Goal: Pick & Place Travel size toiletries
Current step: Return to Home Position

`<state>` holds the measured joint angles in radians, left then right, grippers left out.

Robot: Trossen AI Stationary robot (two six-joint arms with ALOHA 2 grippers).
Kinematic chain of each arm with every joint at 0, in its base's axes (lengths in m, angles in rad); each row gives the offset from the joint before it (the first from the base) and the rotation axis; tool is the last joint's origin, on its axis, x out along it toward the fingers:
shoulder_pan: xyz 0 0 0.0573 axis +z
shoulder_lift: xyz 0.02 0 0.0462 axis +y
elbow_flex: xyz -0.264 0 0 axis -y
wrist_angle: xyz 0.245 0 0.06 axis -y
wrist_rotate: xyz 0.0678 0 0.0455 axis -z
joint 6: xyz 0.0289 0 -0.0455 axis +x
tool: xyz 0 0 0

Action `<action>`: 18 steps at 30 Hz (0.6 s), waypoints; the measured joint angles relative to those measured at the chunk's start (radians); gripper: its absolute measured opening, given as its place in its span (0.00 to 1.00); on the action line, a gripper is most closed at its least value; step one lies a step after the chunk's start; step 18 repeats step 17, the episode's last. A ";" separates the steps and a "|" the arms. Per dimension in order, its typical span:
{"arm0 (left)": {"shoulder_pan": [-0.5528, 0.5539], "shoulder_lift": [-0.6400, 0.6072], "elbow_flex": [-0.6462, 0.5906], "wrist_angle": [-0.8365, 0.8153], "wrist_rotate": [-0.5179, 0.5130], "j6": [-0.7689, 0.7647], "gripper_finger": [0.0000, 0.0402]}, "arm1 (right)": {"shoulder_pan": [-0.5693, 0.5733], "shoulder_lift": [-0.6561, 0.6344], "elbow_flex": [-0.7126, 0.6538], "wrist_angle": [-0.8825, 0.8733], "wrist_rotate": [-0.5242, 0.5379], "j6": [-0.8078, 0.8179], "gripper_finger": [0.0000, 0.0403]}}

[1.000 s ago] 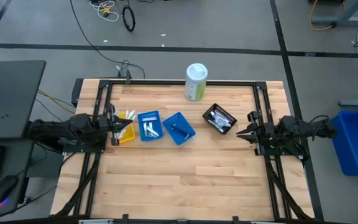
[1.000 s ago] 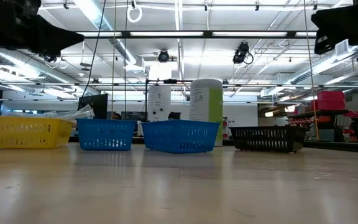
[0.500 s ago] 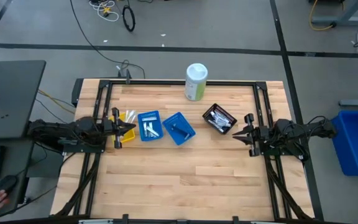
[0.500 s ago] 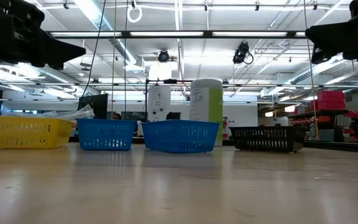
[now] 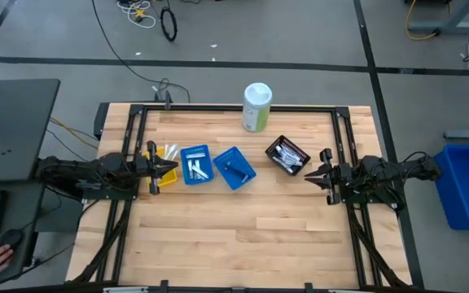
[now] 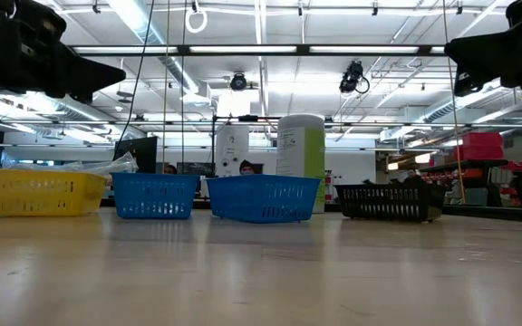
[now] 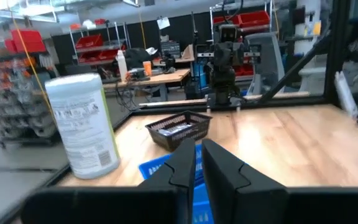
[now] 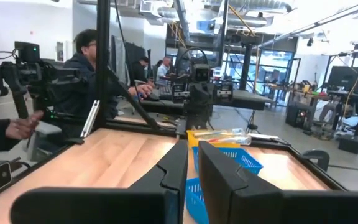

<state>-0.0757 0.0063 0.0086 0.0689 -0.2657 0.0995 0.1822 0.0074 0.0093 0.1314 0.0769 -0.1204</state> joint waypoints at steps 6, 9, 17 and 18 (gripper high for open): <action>0.000 0.000 0.000 0.000 -0.001 0.085 0.09 | 0.000 0.000 0.000 0.000 0.000 0.000 0.11; 0.000 0.000 0.000 0.000 -0.001 0.055 0.09 | 0.000 0.000 0.000 0.000 0.000 0.000 0.11; 0.000 0.000 -0.001 0.000 -0.002 0.036 0.09 | 0.000 0.001 0.000 0.000 0.000 0.000 0.11; 0.000 0.000 -0.001 0.000 -0.002 0.036 0.09 | 0.000 0.001 0.000 0.000 0.000 0.000 0.11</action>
